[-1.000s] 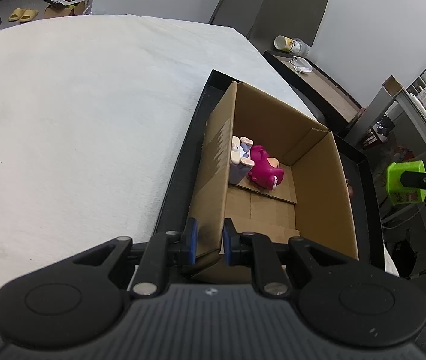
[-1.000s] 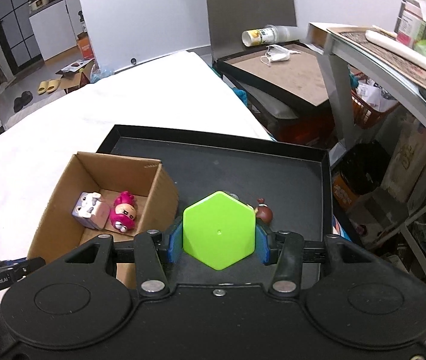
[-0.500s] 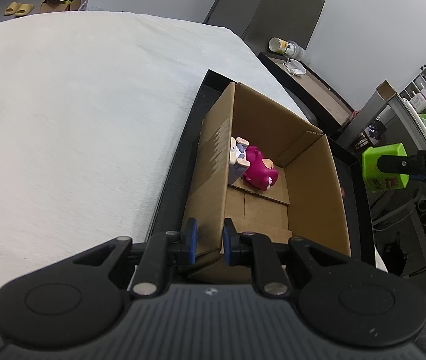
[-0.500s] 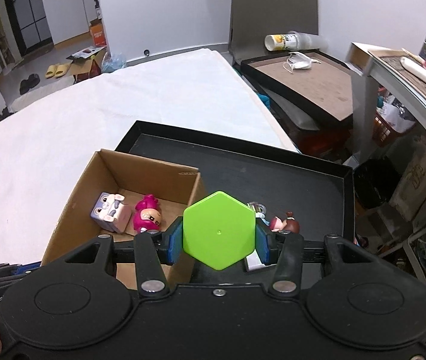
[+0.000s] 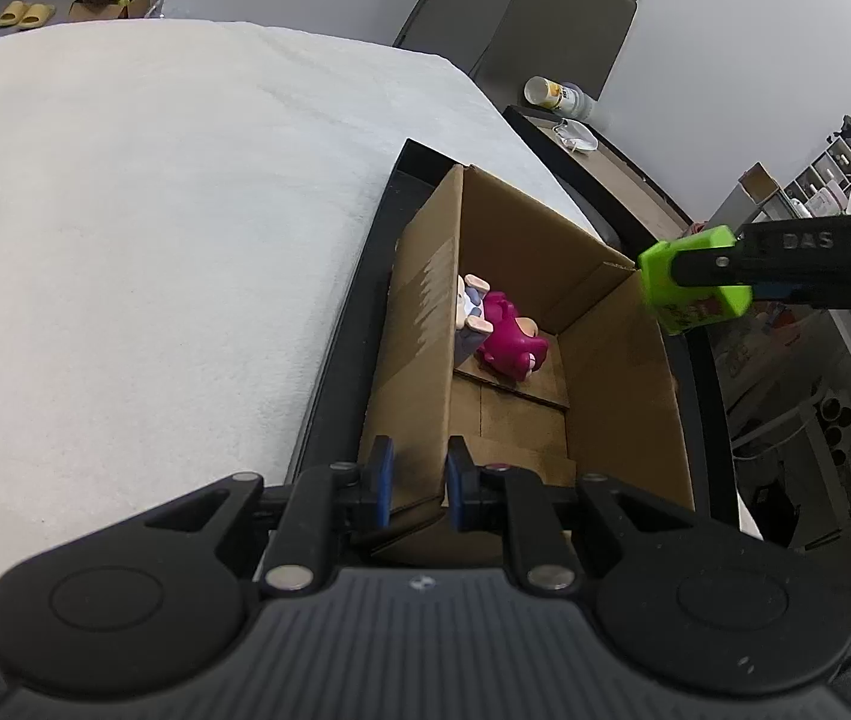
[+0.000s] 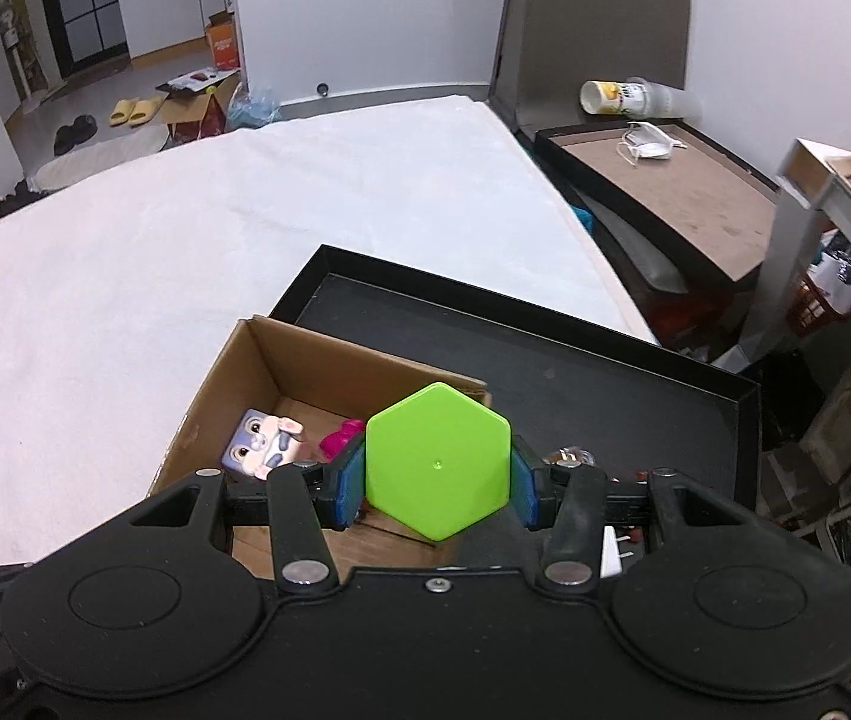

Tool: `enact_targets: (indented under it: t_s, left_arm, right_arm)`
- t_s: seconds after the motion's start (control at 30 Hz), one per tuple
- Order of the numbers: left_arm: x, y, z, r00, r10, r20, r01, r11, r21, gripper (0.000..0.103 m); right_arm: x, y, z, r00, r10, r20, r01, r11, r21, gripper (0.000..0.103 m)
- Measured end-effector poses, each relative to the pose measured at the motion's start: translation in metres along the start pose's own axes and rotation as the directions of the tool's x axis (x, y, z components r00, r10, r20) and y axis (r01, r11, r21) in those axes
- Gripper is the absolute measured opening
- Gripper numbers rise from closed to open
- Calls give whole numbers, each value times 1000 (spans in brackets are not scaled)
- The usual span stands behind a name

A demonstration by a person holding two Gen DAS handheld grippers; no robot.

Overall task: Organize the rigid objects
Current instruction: 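Carry the green hexagon into the box with the right tool and release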

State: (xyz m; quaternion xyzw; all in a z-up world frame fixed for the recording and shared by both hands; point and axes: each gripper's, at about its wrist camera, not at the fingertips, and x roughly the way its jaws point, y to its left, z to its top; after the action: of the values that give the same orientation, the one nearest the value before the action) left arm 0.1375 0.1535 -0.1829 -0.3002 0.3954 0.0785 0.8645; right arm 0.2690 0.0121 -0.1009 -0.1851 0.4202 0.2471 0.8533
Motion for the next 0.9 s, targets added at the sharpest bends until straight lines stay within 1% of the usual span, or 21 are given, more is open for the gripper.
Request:
enact_targets:
  t_s: [0.1,0.23,0.27,0.3,0.4,0.47,0.7,0.9]
  left_arm:
    - [0,2,0,1000,-8,-1,8,1000,-3,17]
    - [0,4,0,1000,-18,-1,18,1000,-8,17]
    - [0,5,0,1000,-20,-1,20,1000,-10,17]
    - [0,6,0,1000,-26,-3,26,1000,-11,17]
    - [-1,6,0,1000,-26,-1,26,1000,-8,17]
    - [-1,7,0,1000,-29,-2,29,999,-14,17]
    - [-2,6,0,1000,-23,0,23,1000,-10,17]
    - [-2,3,0,1000,-13,1,13,1000,-5,17]
  right_arm:
    - [8,6,2,1000,-6,-9,6,1000,-10,47]
    - [14,12,2,1000,-14,1,14,1000,-23,47]
    - [15,12,3,1000,-24,2,24,999,-25,49]
    - [15,13,3,1000,-28,4,28,999,-27,50]
    - [12,14,2,1000,-6,15,6,1000,-23,51]
    - [9,13,0,1000,-14,17,15,999,-33,51]
    - [1,3,-8,1000,-12,12,12,999,-36,51]
    - [-4,-13,-16,1000,-14,4,14,1000,-17,52]
